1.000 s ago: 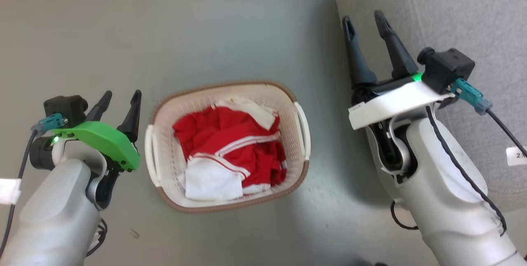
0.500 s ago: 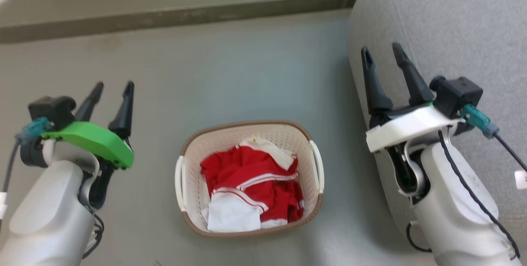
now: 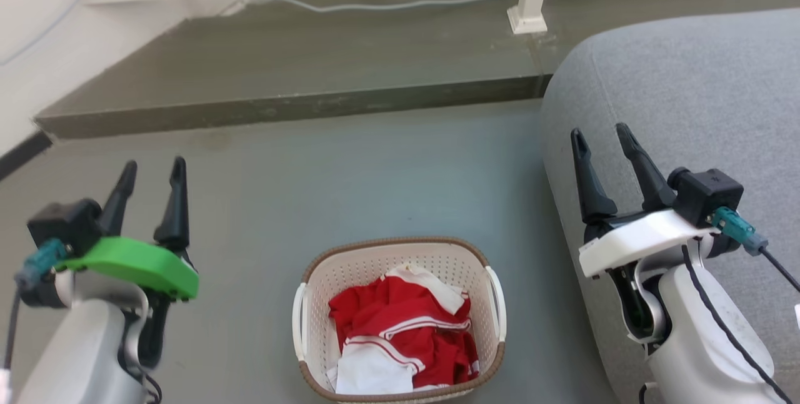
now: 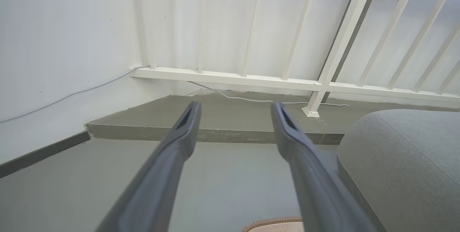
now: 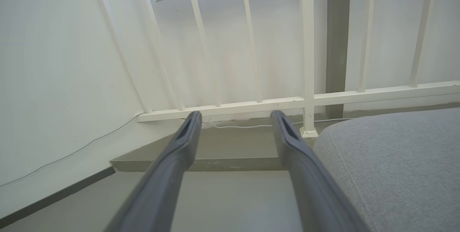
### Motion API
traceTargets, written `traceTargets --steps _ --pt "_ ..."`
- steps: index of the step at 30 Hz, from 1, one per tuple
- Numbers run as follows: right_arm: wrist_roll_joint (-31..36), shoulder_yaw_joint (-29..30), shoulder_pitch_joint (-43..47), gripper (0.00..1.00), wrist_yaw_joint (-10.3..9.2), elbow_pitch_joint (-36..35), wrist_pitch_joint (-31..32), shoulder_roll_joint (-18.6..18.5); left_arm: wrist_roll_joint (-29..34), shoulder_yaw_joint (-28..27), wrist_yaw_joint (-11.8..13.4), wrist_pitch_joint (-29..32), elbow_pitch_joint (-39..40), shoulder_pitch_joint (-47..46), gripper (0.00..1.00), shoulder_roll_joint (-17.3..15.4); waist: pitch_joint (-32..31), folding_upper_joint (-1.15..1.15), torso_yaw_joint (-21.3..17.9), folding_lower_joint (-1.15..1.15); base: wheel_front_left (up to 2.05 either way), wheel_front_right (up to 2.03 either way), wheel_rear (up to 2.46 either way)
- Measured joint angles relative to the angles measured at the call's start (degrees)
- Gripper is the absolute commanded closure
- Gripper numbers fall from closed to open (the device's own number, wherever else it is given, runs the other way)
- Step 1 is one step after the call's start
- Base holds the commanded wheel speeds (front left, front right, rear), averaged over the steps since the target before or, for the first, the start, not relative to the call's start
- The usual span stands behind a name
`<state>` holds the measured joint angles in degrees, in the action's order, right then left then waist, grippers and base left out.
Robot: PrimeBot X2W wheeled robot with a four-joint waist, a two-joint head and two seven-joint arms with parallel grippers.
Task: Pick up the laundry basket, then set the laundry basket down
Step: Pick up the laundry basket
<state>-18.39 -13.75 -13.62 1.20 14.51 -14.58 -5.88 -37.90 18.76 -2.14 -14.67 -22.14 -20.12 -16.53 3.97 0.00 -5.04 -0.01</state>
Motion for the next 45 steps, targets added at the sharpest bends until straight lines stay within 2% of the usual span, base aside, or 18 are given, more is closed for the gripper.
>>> traceTargets --steps 7,22,45 --pt "0.3 0.9 1.3 0.00 0.03 -0.1 0.0 -0.1 2.6 -1.3 0.6 0.0 4.2 4.4 0.00 1.1 -1.9 0.00 0.2 0.00 0.00 0.00 0.00" --pt "0.9 1.8 2.3 0.00 0.32 -0.9 0.0 0.0 5.6 -4.0 0.7 0.0 9.5 9.4 0.00 2.9 -1.5 0.00 0.0 0.00 0.00 0.00 0.00" --pt "1.8 2.3 2.5 0.00 1.30 -0.9 0.0 0.4 8.4 -6.2 0.0 0.0 11.7 12.5 0.00 4.7 -0.8 0.00 0.1 0.00 0.00 0.00 0.00"
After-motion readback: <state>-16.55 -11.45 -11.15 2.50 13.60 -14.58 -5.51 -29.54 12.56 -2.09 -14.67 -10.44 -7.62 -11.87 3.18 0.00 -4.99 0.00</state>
